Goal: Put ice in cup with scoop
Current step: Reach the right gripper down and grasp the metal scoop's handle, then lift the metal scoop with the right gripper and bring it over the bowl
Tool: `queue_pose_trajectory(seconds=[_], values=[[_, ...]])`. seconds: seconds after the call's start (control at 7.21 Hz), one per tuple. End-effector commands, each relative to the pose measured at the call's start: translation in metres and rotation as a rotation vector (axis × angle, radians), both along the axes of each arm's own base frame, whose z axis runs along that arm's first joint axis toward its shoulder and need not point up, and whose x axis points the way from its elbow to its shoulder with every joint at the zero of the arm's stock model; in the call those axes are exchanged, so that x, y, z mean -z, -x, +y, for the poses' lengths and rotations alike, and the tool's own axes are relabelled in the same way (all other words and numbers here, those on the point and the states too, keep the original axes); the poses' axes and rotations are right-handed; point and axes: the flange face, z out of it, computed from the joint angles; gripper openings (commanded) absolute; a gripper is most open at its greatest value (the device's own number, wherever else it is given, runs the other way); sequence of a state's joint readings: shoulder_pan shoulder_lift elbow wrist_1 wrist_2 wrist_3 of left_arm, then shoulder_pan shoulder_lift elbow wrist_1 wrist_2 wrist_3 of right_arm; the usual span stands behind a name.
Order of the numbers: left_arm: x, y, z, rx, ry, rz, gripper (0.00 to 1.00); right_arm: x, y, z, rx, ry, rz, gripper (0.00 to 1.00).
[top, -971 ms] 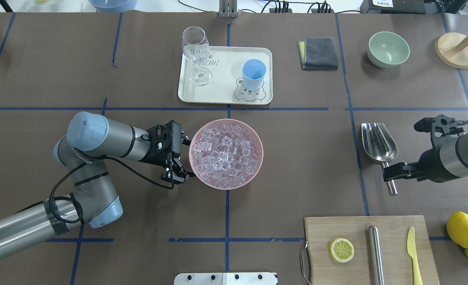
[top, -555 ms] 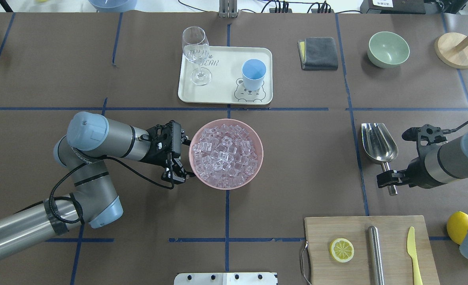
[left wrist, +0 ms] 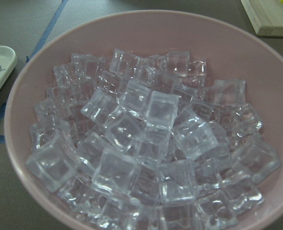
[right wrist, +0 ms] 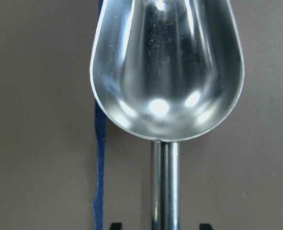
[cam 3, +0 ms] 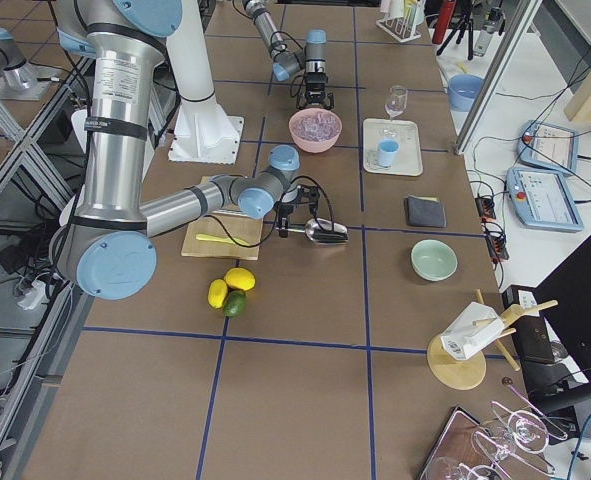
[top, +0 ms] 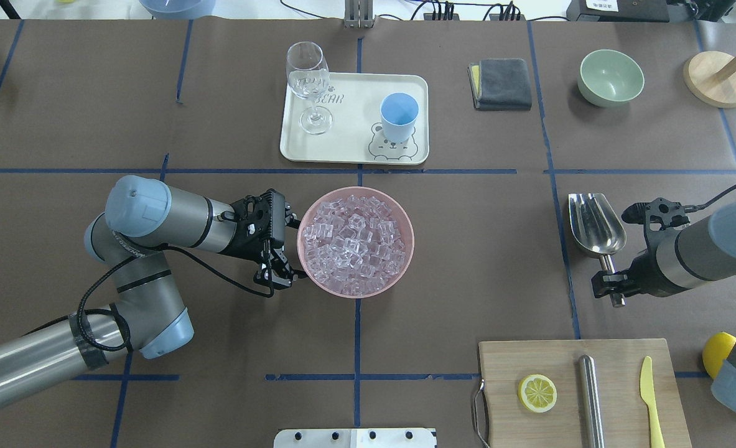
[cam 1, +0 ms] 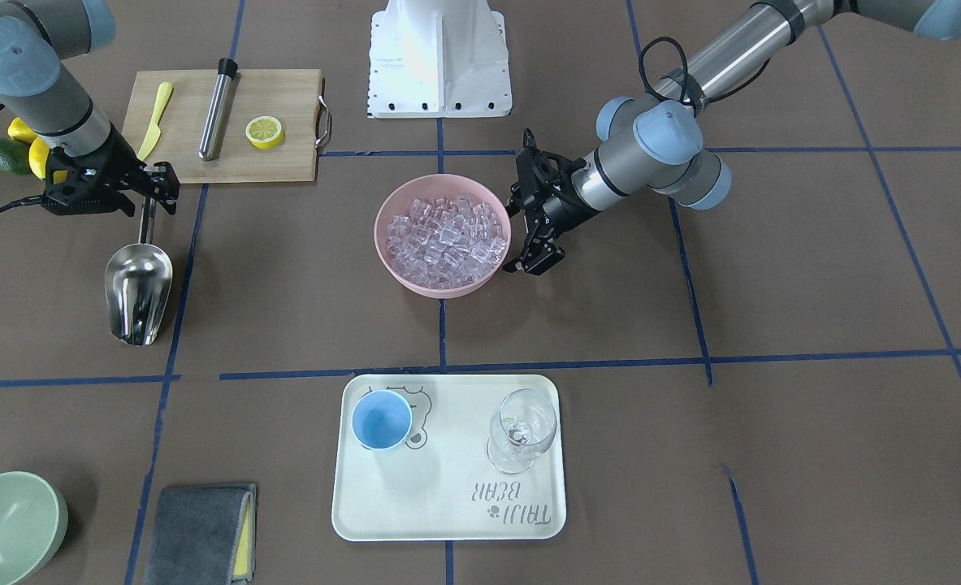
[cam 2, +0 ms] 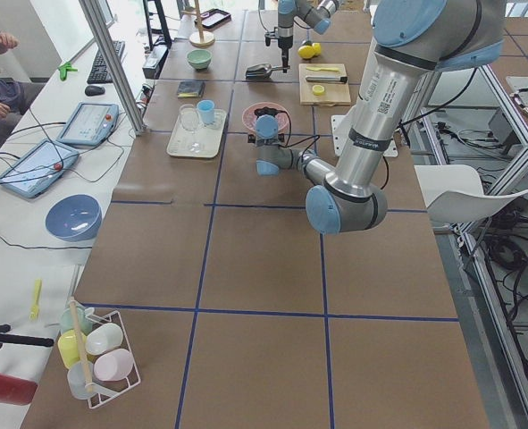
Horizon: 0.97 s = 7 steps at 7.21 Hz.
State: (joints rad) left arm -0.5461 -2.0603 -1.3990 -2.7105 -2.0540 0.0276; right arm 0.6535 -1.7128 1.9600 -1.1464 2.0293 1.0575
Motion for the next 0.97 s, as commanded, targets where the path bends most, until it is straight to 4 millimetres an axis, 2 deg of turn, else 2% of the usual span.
queue_pose_trajectory(seconds=[0.0, 0.28, 0.42, 0.56, 0.83], values=[[0.0, 0.0, 0.0, 0.0, 0.0, 0.0, 1.0, 0.002, 0.0, 0.0, 0.002, 0.0, -0.002, 0.0], [-0.001, 0.0, 0.0, 0.0, 0.0, 0.0, 1.0, 0.005, -0.003, 0.002, 0.029, 0.001, -0.012, 0.0], [-0.001, 0.0, 0.0, 0.0, 0.001, -0.001, 1.0, 0.026, -0.011, 0.003, 0.061, -0.026, -0.001, 0.0], [-0.002, 0.001, 0.0, 0.0, 0.001, -0.001, 1.0, 0.063, -0.022, -0.005, 0.075, -0.048, 0.035, 0.0], [-0.001, 0.0, 0.0, 0.0, 0.0, 0.0, 1.0, 0.145, -0.011, -0.028, 0.073, -0.066, 0.036, 0.0]])
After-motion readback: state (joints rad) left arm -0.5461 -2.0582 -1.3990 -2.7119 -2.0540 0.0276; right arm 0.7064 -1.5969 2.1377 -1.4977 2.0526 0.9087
